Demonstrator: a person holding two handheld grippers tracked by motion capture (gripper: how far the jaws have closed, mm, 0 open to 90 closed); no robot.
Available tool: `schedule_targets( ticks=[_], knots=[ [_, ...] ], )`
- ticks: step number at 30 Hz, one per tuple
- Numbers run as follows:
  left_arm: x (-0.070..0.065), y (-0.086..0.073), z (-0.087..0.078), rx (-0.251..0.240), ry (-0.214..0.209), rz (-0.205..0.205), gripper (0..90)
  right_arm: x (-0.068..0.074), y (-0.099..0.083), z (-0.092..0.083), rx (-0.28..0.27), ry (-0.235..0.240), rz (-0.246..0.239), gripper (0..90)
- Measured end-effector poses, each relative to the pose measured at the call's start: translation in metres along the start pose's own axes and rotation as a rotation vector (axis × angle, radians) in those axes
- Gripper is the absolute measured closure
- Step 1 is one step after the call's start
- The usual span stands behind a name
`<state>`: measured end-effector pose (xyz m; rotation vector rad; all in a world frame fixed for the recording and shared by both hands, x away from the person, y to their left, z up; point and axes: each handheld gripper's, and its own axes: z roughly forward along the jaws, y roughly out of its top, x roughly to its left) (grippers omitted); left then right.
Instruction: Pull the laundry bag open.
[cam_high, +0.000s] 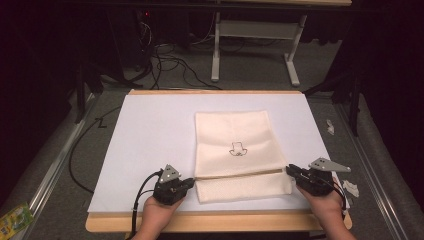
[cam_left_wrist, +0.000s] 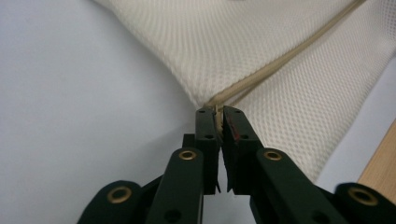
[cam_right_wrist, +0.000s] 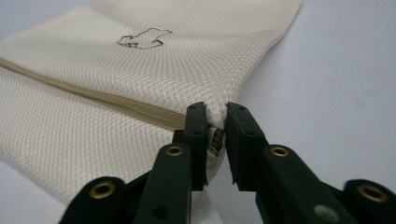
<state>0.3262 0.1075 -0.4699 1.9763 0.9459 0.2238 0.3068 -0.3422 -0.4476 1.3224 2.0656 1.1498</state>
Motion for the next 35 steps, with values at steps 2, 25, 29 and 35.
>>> schedule_targets(
  ticks=[2,25,29,35],
  knots=[
    [0.001,0.001,-0.005,-0.038,0.008,0.004,70.1,0.0,-0.001,-0.001,-0.014,0.001,-0.003,66.1],
    [0.058,-0.001,-0.055,-0.143,0.351,0.037,17.8,-0.05,-0.007,-0.024,-0.105,-0.201,0.057,18.0],
    [0.056,-0.001,-0.053,-0.128,0.346,0.05,18.0,-0.047,-0.006,-0.026,-0.108,-0.202,0.054,18.1],
    [0.058,-0.002,-0.052,-0.124,0.347,0.037,18.1,-0.052,-0.007,-0.028,-0.117,-0.201,0.072,17.8]
  ],
)
